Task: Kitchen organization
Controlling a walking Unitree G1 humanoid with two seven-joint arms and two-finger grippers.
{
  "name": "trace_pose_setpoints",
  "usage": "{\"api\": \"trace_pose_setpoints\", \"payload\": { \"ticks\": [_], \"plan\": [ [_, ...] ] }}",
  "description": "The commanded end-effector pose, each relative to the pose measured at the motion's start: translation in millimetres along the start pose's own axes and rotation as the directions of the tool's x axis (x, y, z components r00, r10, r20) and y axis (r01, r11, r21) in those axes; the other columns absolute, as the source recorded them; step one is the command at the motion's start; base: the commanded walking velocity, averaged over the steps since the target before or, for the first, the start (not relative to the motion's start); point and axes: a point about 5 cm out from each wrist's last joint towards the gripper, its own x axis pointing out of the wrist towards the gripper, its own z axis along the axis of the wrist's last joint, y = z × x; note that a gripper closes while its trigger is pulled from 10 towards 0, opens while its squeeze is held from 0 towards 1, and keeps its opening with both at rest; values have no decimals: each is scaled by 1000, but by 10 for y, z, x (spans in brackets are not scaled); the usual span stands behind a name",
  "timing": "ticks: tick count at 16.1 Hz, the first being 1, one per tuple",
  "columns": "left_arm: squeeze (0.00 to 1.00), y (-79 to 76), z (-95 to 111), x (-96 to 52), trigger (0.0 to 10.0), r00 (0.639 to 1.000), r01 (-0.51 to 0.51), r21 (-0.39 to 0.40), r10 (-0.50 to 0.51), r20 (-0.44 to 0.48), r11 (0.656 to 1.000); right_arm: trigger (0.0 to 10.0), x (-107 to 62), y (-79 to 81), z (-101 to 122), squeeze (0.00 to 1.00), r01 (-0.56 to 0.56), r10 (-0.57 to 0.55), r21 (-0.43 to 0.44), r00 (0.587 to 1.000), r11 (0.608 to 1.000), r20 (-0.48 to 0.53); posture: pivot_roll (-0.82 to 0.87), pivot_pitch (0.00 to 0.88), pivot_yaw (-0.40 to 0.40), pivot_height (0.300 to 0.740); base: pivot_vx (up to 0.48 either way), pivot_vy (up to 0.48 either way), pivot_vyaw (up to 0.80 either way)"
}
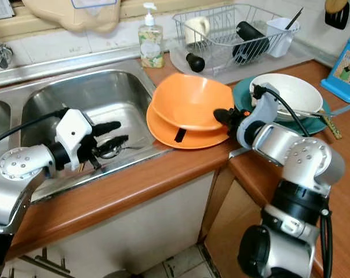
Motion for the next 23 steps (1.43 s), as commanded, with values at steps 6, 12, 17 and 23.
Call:
{"api": "trace_pose_setpoints", "payload": {
  "ticks": [6,12,17,23],
  "plan": [
    [0,-33,32,-2,10000,1000,24,11,-24,-2,1000,0,36,-25,45,0,-60,63,58,997,997,-45,-170,0,63,740,0,0,0],
    [0,14,59,46,10000,1000,-22,-1,22,11,1000,0,44,-22,113,0,-79,79,82,997,993,9,-171,0,66,740,0,0,0],
    [706,61,130,173,10000,993,-86,-124,95,67,989,0,-32,168,264,0,-171,176,-47,967,984,181,-170,0,69,740,0,0,0],
    [0,68,191,274,10000,973,-63,-379,142,183,923,0,-245,594,326,0,-272,397,-382,867,883,302,-164,0,73,740,0,0,0]
  ]
}}
